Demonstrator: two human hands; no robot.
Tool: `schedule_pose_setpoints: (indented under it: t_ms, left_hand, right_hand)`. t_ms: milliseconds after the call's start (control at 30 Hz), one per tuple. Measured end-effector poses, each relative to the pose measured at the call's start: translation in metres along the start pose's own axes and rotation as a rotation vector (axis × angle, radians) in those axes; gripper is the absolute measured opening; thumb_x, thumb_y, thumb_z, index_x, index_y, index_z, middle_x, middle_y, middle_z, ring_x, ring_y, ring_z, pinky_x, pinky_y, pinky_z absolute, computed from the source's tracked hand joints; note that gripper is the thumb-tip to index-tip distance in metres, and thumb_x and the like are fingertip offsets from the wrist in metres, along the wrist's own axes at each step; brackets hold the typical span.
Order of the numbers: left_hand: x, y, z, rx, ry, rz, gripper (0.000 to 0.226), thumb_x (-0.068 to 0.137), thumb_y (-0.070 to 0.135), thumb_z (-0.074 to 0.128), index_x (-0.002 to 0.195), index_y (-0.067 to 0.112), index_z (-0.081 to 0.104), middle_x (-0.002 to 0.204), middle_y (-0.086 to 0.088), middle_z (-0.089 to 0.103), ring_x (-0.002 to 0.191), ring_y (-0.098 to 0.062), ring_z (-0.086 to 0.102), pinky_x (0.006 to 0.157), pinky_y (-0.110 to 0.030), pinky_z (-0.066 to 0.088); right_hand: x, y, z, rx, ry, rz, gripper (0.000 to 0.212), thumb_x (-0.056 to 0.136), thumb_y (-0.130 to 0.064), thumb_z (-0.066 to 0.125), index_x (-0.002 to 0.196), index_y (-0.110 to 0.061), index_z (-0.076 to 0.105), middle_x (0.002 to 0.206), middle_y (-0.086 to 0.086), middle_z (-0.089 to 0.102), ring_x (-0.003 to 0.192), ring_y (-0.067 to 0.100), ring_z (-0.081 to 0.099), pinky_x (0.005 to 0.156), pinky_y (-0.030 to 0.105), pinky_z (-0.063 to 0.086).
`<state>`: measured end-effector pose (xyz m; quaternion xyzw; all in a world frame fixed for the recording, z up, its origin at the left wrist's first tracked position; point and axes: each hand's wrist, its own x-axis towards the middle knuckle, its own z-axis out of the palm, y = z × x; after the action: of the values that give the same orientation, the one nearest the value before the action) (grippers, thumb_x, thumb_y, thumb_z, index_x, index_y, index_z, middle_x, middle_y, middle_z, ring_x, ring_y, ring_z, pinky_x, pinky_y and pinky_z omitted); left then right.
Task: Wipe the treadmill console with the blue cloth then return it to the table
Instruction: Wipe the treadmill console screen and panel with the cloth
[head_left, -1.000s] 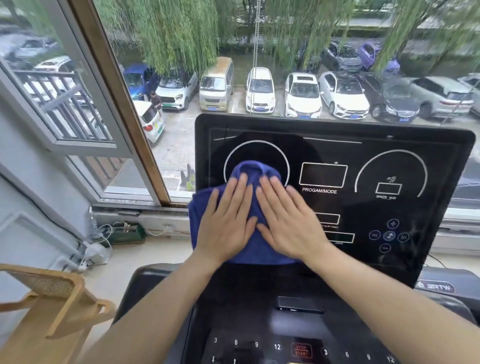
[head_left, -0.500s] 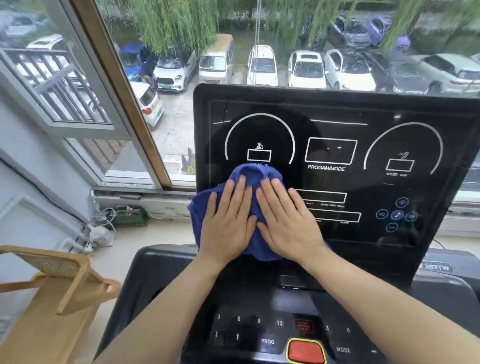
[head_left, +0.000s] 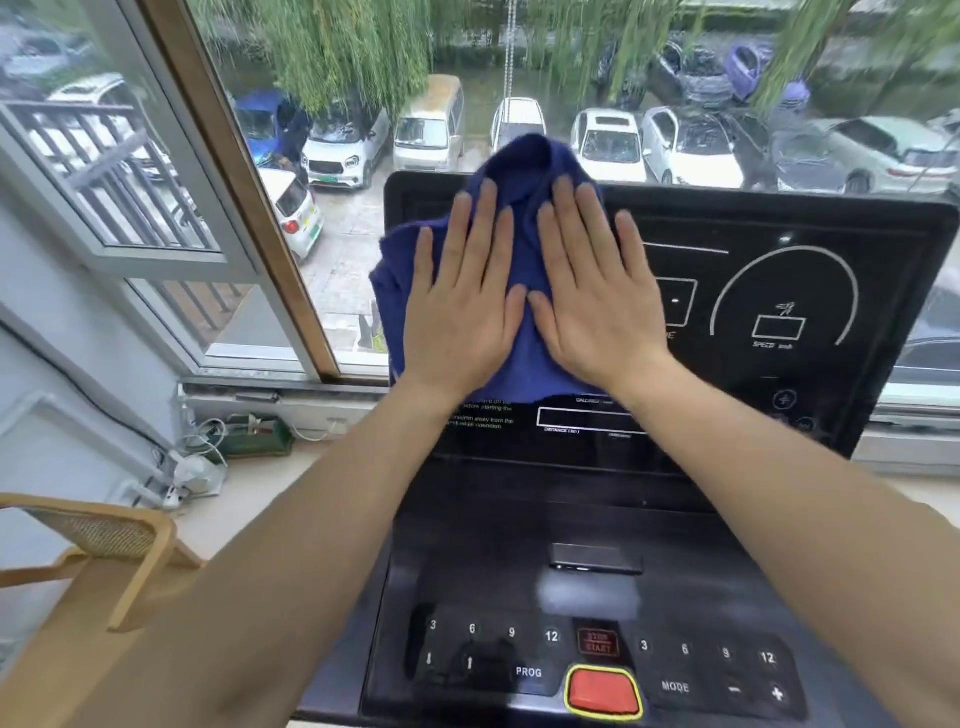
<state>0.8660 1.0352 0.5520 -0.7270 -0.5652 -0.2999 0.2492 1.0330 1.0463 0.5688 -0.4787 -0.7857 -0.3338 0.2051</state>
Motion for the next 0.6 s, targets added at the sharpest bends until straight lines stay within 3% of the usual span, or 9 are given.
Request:
schedule_pose_setpoints:
  t_ms: [167, 267, 367, 600]
  left_hand:
    - [-0.111, 0.000, 0.027, 0.021, -0.127, 0.099, 0.072, 0.099, 0.038, 0.041, 0.157, 0.009, 0.010, 0.165, -0.005, 0.004, 0.152, -0.024, 0.004, 0.120, -0.047, 0.008]
    - [-0.147, -0.017, 0.031, 0.092, -0.160, 0.208, 0.071, 0.098, 0.041, 0.041, 0.156, 0.008, 0.016, 0.164, -0.004, 0.001, 0.151, -0.023, 0.005, 0.120, -0.045, 0.006]
    - [-0.120, -0.024, 0.025, 0.095, -0.141, 0.224, 0.071, 0.098, 0.041, 0.043, 0.156, 0.007, 0.018, 0.164, -0.009, 0.008, 0.152, -0.025, 0.006, 0.122, -0.044, 0.003]
    - [0.015, 0.022, 0.003, 0.024, -0.052, 0.080, 0.073, 0.101, 0.041, 0.040, 0.158, 0.004, 0.012, 0.166, -0.014, 0.014, 0.154, -0.029, 0.010, 0.123, -0.047, 0.000]
  right_hand:
    - [-0.090, -0.048, 0.025, 0.060, -0.082, -0.130, 0.073, 0.101, -0.041, 0.042, 0.157, -0.003, 0.014, 0.163, 0.016, 0.010, 0.153, 0.028, 0.012, 0.123, 0.044, 0.006]
    - [-0.104, -0.059, 0.029, 0.043, -0.103, -0.227, 0.073, 0.101, -0.044, 0.040, 0.156, -0.003, 0.016, 0.163, 0.013, 0.009, 0.152, 0.027, 0.015, 0.123, 0.043, 0.006]
    - [-0.076, -0.049, 0.022, 0.017, -0.072, -0.220, 0.071, 0.101, -0.045, 0.036, 0.157, -0.004, 0.017, 0.164, 0.011, 0.008, 0.153, 0.025, 0.016, 0.123, 0.042, 0.004]
    - [-0.008, 0.032, -0.008, -0.029, -0.044, 0.039, 0.069, 0.104, -0.045, 0.030, 0.157, -0.005, 0.015, 0.165, 0.015, 0.015, 0.153, 0.028, 0.013, 0.123, 0.044, 0.004]
